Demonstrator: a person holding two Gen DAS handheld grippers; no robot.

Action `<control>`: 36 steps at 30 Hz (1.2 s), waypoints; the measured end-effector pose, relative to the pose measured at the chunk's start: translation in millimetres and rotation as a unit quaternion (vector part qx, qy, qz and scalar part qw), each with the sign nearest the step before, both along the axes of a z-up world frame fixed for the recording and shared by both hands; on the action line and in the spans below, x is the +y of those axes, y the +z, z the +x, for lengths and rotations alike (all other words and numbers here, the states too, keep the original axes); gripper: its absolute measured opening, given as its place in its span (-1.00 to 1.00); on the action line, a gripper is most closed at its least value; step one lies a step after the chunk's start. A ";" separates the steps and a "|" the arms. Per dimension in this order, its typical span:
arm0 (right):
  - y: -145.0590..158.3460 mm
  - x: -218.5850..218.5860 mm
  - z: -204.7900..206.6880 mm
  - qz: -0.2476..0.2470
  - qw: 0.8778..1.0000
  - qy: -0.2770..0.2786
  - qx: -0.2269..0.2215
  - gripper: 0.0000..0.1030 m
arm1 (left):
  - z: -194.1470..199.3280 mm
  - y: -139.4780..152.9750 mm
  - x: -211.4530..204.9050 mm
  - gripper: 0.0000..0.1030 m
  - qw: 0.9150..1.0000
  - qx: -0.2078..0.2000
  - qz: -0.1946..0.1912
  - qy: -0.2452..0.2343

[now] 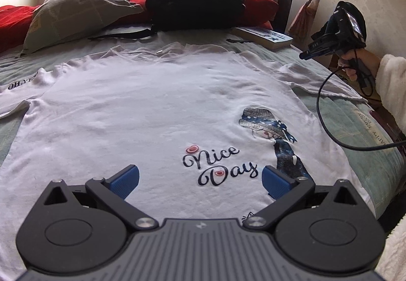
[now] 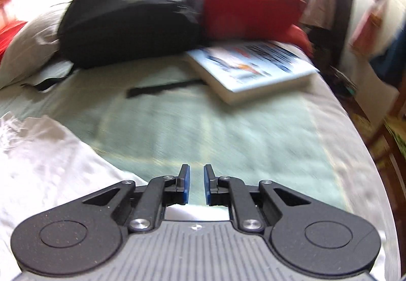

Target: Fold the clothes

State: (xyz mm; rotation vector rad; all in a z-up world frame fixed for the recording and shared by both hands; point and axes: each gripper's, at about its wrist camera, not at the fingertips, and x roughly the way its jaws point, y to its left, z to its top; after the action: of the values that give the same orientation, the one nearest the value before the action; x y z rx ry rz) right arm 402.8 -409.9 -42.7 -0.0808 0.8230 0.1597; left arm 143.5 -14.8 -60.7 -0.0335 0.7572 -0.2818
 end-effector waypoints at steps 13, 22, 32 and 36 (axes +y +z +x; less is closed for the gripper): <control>-19.9 -62.3 -46.0 -0.007 1.000 -0.023 0.005 -0.15 | -0.4 -1.6 -24.4 0.98 1.000 0.007 0.023 -0.016; -33.7 -63.8 -1.4 -0.092 0.995 0.034 0.018 0.11 | -3.0 -2.2 -38.3 0.98 0.999 0.011 0.034 -0.027; -34.7 -71.7 -13.7 -0.071 0.997 0.036 -0.009 -0.93 | -4.1 -3.0 -48.9 0.98 0.998 0.012 0.040 -0.037; -30.2 -77.7 -5.1 -0.092 0.995 -0.029 -0.029 -0.96 | -4.6 2.1 -44.9 0.98 0.999 0.002 0.029 -0.028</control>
State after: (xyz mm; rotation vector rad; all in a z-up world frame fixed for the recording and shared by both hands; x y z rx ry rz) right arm 397.7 -487.6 -72.9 -0.2340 0.7807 0.0255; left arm 138.9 -59.6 -58.6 0.0431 0.7706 -0.3129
